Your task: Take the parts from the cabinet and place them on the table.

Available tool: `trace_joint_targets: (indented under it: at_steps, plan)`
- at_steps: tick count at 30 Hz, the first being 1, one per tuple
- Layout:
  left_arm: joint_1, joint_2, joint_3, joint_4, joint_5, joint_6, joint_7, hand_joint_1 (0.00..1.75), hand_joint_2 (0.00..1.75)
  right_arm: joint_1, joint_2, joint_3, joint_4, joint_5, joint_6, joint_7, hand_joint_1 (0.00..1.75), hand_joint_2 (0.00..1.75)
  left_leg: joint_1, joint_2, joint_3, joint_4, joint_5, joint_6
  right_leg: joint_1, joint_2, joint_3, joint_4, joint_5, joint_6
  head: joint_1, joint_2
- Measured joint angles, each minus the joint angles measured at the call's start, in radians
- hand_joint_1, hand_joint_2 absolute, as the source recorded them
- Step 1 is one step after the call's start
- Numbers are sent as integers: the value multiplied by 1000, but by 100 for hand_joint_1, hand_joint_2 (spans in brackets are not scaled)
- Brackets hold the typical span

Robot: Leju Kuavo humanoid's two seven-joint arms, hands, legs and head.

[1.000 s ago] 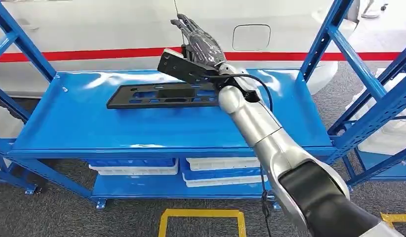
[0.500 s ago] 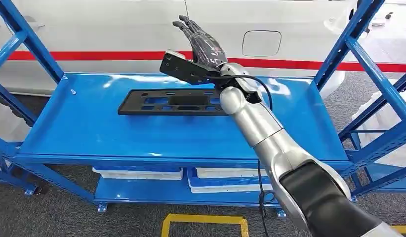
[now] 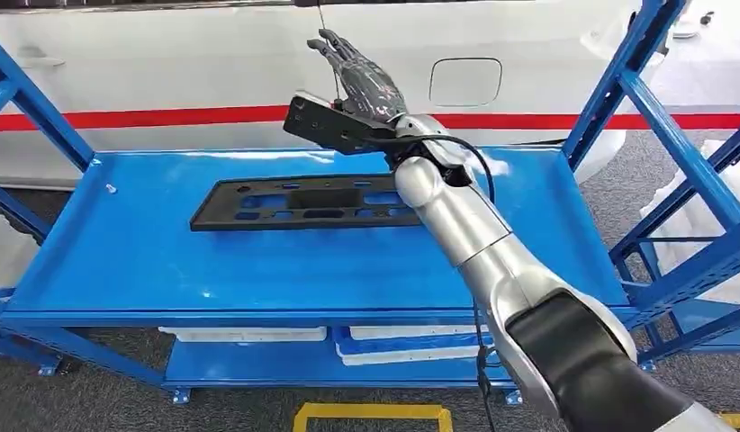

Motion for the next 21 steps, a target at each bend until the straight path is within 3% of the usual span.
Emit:
trace_joint_targets:
  at_steps: [2, 3, 6, 8, 9, 12, 16, 17, 21]
  plan:
    - [-3, 0, 0, 0, 4, -2, 0, 0, 0, -6, 3, 2, 3, -2, 0, -3, 0, 175, -7, -2, 21, -34, -10, 10, 10, 2, -2, 1, -6, 11, 1, 0]
    - [-3, -3, -1, 0, 7, -3, 0, 0, 0, -6, 4, 2, 5, -2, 0, -5, 0, 175, -4, -2, 22, -38, -4, 4, 22, 2, -6, 8, -12, 5, 2, 0]
    - [-3, -3, -1, 0, 8, -3, 0, 0, 0, -6, 5, 4, 12, 2, -1, -12, 0, 175, -19, -7, 22, -37, -6, 10, 16, -1, -3, 5, -11, 11, 2, 0]
    - [-2, -2, 0, 0, 8, -2, 0, 0, 0, -6, 5, 6, 16, 8, -2, -15, 0, 175, -22, -7, 21, -36, -8, 18, 14, -1, -2, 2, -10, 12, 2, 0]
    - [-3, -2, 0, 0, 8, -2, 0, 0, 0, -6, 6, 7, 18, 8, -2, -16, 0, 175, -23, -7, 21, -36, -8, 19, 13, -1, -1, 0, -11, 18, 2, 0]
    - [-3, -4, -1, 0, 7, -2, 2, 0, 0, -6, 6, 10, 25, 13, -2, -19, 0, 175, -26, -7, 21, -36, -9, 24, 10, -1, -1, -2, -10, 19, 2, 0]
    - [-3, -5, -2, 0, 1, 3, 16, 0, 0, 7, 5, 25, 28, 46, -1, -45, 0, 175, -28, -7, 21, -36, -10, 26, 7, -1, -1, -2, -11, 21, 2, 0]
    - [-5, -4, -2, 0, -2, 5, 19, 0, 0, 19, 4, 34, 26, 55, 3, -53, 0, 175, -28, -7, 22, -36, -10, 27, 6, -1, -1, -3, -10, 26, 2, 0]
    - [-11, -5, -8, 0, -16, 7, 27, 0, 0, 101, -7, 85, -17, 90, 32, -75, 0, 175, -28, -7, 22, -36, -11, 28, 4, -1, -1, -3, -10, 26, 2, 0]
